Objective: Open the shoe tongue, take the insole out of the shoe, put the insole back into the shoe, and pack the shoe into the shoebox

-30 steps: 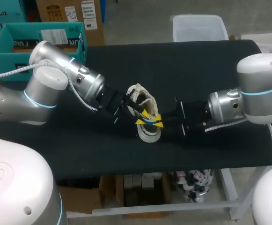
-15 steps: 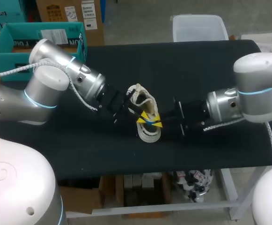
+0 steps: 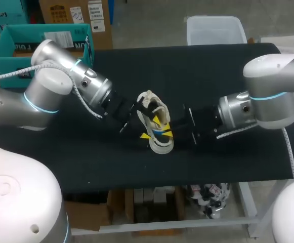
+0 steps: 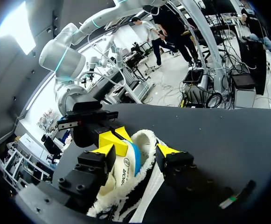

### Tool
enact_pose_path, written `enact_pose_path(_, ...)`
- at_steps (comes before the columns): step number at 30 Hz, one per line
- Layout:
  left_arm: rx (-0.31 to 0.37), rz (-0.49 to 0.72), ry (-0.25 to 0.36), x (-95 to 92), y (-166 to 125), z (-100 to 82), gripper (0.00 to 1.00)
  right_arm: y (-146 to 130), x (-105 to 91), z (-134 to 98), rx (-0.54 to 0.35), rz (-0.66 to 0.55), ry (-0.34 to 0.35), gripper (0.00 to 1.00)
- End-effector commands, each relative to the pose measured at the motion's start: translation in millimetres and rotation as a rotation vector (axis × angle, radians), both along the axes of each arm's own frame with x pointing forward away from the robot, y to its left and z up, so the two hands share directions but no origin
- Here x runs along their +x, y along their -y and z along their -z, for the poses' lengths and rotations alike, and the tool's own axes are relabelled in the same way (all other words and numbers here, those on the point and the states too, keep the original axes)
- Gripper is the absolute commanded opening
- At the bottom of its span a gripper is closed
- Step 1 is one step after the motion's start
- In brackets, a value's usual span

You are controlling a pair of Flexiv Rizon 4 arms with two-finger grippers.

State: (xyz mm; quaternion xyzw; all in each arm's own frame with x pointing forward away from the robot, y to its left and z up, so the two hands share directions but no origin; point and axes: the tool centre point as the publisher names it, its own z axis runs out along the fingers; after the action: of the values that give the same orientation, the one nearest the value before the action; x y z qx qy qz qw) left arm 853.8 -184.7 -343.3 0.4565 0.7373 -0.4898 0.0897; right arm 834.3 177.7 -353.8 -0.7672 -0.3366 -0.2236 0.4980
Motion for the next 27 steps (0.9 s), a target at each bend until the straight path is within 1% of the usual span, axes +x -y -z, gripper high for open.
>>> enact_pose_path(1, 0.044, -0.016, 0.026, -9.6, -19.9, -22.0, 1.0, 2.3, -8.6, -4.8, -0.04, 0.013, 0.008, 0.0)
enact_pose_path(5, 0.077, -0.04, 0.034, -11.3, -36.3, -35.7, 1.0, 0.6, -11.5, -2.5, -0.111, 0.023, 0.014, 0.0)
enact_pose_path(10, 0.112, -0.088, 0.013, -12.2, -54.8, -50.1, 1.0, -4.3, -13.7, 1.3, -0.204, 0.032, 0.022, 0.0)
enact_pose_path(11, 0.122, -0.105, 0.009, -13.1, -58.1, -53.4, 1.0, -5.2, -13.6, 2.6, -0.23, 0.036, 0.024, 0.0)
enact_pose_path(14, 0.162, -0.169, -0.033, -13.5, -68.2, -63.8, 1.0, -8.2, -13.9, 6.2, -0.292, 0.047, 0.027, 0.0)
enact_pose_path(16, 0.204, -0.245, -0.054, -14.2, -72.7, -70.5, 1.0, -9.3, -14.3, 7.9, -0.33, 0.06, 0.036, 0.0)
enact_pose_path(18, 0.23, -0.299, -0.066, -17.2, -80.4, -79.1, 1.0, -9.2, -14.5, 11.3, -0.359, 0.069, 0.036, 0.0)
enact_pose_path(20, 0.222, -0.331, -0.099, -18.6, -89.9, -88.5, 1.0, -8.1, -14.8, 15.3, -0.402, 0.082, 0.034, 0.0)
enact_pose_path(21, 0.212, -0.355, -0.107, -19.3, -94.5, -92.5, 1.0, -6.9, -14.9, 17.0, -0.404, 0.084, 0.032, 0.0)
enact_pose_path(26, 0.178, -0.416, -0.114, -23.8, -110.8, -106.7, 1.0, -1.8, -14.0, 22.6, -0.505, 0.136, 0.037, 0.0)
enact_pose_path(27, 0.17, -0.433, -0.125, -24.3, -112.9, -108.9, 1.0, -1.3, -13.3, 23.4, -0.519, 0.141, 0.038, 0.0)
